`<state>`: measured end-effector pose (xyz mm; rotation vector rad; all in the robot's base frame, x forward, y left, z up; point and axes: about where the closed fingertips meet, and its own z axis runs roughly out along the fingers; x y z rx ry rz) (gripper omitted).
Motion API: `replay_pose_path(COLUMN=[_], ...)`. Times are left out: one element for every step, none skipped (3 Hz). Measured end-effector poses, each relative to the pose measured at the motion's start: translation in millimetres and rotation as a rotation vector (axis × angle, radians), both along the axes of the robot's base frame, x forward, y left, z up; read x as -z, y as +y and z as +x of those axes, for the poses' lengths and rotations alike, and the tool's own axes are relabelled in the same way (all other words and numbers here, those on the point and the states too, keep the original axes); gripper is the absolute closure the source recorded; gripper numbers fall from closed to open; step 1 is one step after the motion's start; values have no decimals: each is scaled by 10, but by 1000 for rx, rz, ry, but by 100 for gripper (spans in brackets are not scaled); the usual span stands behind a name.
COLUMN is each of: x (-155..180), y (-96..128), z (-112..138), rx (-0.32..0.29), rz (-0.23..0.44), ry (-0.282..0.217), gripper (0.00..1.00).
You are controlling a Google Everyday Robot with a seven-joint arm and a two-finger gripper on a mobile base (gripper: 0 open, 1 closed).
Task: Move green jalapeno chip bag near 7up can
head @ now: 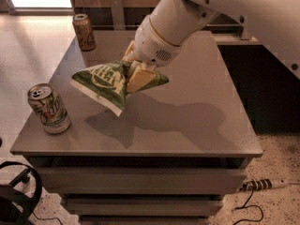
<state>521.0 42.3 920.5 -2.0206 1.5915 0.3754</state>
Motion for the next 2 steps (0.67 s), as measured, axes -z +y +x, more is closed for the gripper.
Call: replay_pose_path(x=[-3,-3], y=[14,14], z=[-10,-10], rx=[-3,-3], rz=[-1,-1], ry=[-1,-1], gripper=[0,0])
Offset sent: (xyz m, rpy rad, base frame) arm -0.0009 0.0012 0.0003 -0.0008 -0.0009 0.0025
